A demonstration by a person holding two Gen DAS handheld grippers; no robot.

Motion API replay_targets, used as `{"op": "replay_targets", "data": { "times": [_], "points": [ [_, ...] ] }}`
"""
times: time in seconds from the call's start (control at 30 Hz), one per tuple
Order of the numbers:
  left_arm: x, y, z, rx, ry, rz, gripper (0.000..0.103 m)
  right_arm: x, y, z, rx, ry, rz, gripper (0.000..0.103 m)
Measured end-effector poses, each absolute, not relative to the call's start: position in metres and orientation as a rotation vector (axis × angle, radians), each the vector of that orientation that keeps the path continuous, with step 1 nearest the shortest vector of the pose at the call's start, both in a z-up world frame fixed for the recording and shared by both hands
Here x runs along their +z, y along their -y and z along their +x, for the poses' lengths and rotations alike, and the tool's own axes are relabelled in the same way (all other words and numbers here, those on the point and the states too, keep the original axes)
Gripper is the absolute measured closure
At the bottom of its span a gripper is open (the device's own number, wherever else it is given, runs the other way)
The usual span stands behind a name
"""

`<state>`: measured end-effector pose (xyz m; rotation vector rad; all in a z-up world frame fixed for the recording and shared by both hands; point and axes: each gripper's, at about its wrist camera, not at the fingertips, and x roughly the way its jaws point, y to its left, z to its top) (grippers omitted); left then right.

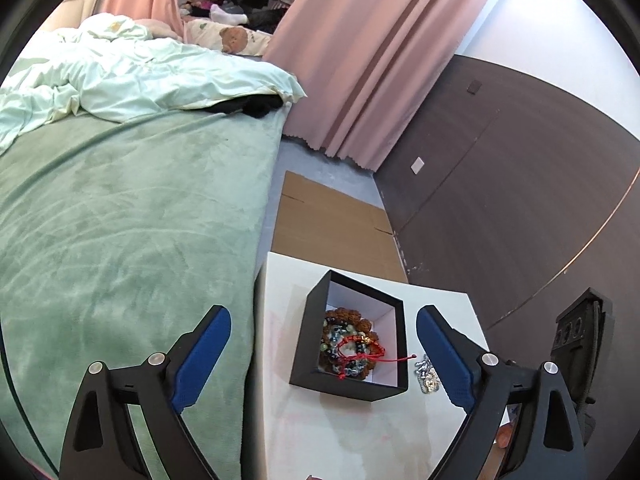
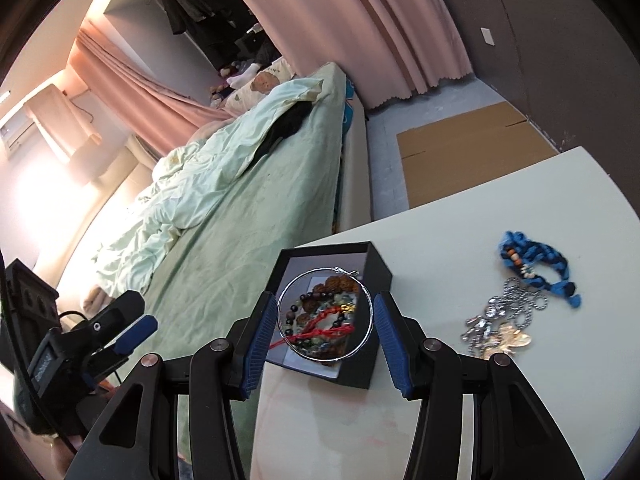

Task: Organize jewelry
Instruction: 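Carry the silver hoop over the black box and open the right gripper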

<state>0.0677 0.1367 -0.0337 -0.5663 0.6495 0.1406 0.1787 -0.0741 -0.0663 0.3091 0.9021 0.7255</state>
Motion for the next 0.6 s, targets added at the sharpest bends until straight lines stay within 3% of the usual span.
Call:
{"op": "replay_targets", "data": {
  "times": [0.23,0.33,0.6],
  "points": [
    [-0.033,-0.143,0.066,0.139,-0.637,-0.592,0.009,-0.073,0.054,0.178,0.789,-0.893,0.352,0.050],
    [-0.034,-0.141,0.067,0.130,-0.643,-0.591,0.009,-0.080,0.046,0.180,0.784,-0.927,0.342,0.036],
    [-0.033,-0.137,0.067,0.121,-0.644,-0.579,0.009,-0.077,0.071,0.183,0.736,-0.941,0.373,0.036]
  ]
}}
